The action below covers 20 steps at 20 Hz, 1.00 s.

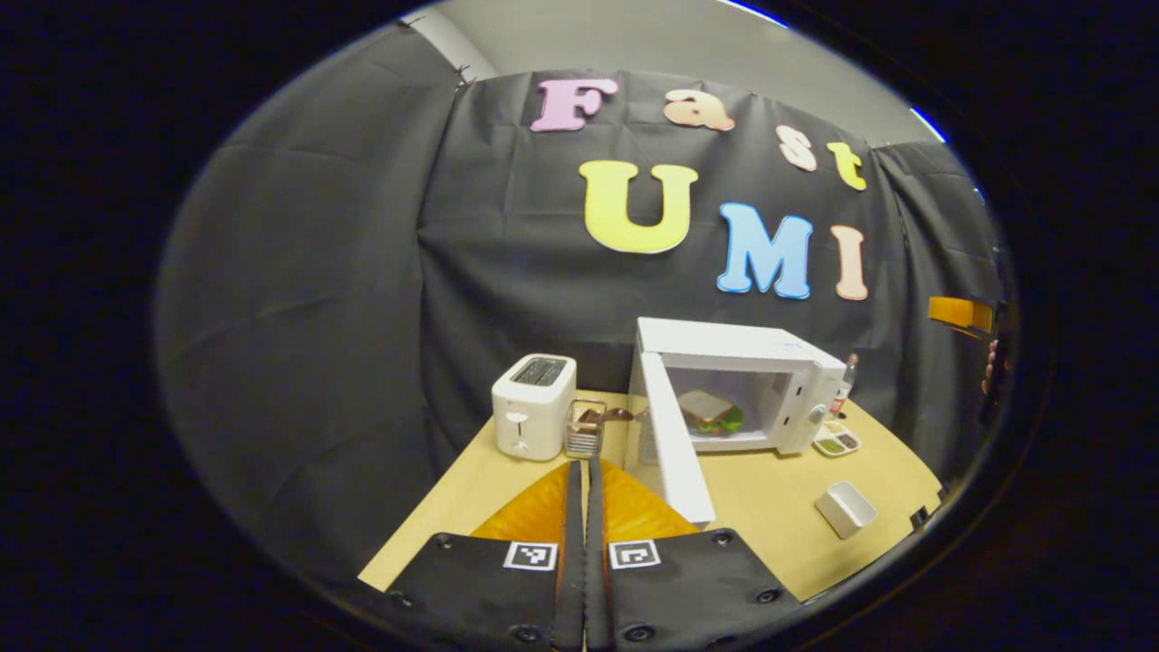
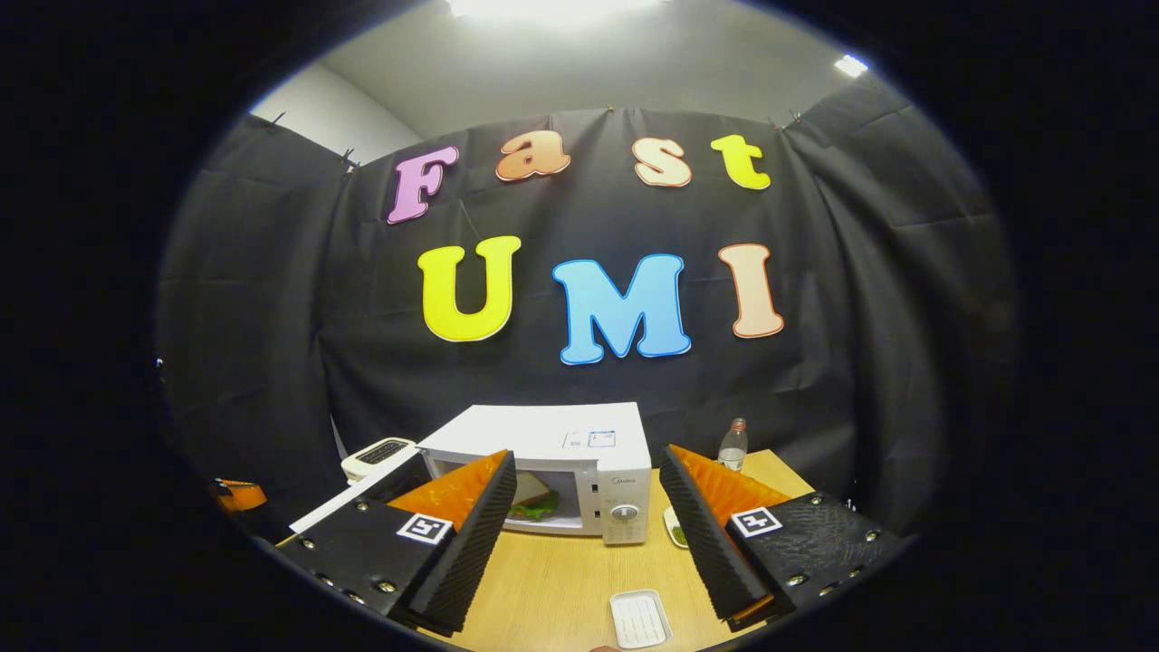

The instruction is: Open the microwave oven with the left hand, put the food in, and close the microwave oven.

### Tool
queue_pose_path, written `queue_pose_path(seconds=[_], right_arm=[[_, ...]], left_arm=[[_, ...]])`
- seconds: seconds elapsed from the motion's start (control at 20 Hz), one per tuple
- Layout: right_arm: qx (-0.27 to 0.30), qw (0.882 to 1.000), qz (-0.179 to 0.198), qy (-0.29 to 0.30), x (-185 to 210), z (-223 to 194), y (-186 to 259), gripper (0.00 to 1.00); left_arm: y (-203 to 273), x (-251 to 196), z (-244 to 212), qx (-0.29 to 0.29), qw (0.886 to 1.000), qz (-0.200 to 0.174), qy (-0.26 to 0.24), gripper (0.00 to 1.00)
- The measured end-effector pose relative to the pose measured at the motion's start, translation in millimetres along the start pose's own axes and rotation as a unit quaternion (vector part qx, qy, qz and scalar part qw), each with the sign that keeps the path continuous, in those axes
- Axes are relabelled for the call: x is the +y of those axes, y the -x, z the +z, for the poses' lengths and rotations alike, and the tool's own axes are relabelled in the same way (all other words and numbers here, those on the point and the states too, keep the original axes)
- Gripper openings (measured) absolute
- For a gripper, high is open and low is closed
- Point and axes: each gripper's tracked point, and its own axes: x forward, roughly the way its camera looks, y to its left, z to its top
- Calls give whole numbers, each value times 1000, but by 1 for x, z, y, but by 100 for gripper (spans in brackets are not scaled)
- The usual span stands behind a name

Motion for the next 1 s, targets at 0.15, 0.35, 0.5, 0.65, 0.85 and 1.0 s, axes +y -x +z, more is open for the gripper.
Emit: queue_pose_path(seconds=[0.15, 0.35, 0.5, 0.65, 0.85, 1.0], right_arm=[[0, 1000, -8, 6, -7, 3, -1, 96], [2, 1000, -15, -6, -12, 6, -3, 96], [-8, 1000, -20, -10, -19, 14, -4, 96], [-21, 1000, -16, -1, -24, 19, -10, 96], [-37, 999, 0, 10, -24, 32, -19, 96], [-54, 998, 4, 26, -33, 40, -18, 96]], left_arm=[[-3, -10, -27, 29, 999, -26, 17, 7], [-5, -36, -42, 53, 997, -56, 7, 10], [-5, -52, -43, 56, 996, -69, -7, 7], [0, -67, -44, 61, 995, -78, 0, 7], [0, -100, -46, 65, 994, -82, -6, 9], [-10, -134, -45, 69, 994, -89, -8, 9]])
